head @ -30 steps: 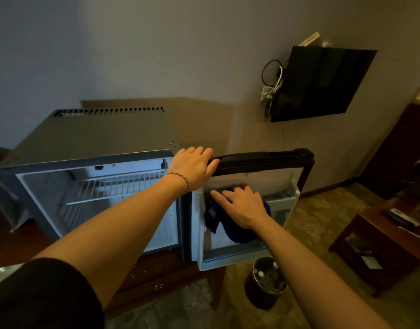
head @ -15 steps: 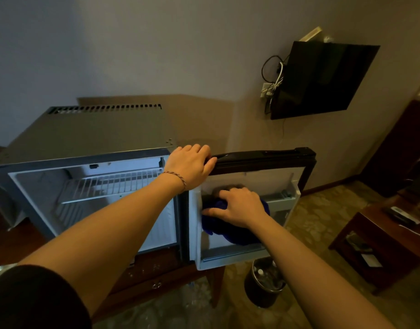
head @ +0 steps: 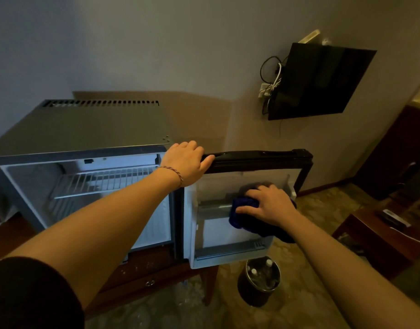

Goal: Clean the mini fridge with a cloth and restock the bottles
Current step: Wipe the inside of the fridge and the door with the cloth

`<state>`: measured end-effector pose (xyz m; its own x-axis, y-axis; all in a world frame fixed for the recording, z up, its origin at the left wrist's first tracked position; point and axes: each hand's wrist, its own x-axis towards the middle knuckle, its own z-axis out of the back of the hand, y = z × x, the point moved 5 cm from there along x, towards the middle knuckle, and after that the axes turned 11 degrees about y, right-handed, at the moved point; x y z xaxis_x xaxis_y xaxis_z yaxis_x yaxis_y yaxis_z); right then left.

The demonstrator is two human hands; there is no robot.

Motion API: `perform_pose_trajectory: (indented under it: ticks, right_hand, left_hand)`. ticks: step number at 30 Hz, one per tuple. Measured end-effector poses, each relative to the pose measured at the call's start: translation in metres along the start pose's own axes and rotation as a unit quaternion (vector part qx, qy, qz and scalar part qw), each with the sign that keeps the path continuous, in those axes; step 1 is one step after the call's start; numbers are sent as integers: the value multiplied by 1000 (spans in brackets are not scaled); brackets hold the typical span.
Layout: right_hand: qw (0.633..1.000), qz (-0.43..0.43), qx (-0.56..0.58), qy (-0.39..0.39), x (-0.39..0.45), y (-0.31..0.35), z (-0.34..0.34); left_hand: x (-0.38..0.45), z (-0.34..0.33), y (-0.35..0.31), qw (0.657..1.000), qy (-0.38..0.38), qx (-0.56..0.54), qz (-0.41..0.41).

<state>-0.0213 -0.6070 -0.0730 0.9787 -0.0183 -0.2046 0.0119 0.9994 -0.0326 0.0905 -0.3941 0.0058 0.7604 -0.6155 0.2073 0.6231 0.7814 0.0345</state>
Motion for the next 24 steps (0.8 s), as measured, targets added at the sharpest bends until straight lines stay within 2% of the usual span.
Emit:
perform_pose_trajectory:
  ticks: [4, 9, 12, 19, 24]
  right_hand:
    - [1000, -2, -11, 8, 0, 19, 1]
    - [998, 54, -36, 18, 13, 96, 0]
    - [998, 53, -40, 1, 16, 124, 0]
    - [998, 57, -25, -19, 8, 108, -3]
    - [1000, 18, -24, -5, -9, 36, -2]
  left_hand:
    - [-2, 0, -3, 1000, -3, 0, -3]
    - [-3, 1, -3, 1000, -3, 16, -10]
    - [-3, 0, -3, 1000, -1, 16, -6]
    - [-3, 4, -2, 1000, 8, 7, -19]
    - [-3, 4, -2, 1000, 3, 6, -28]
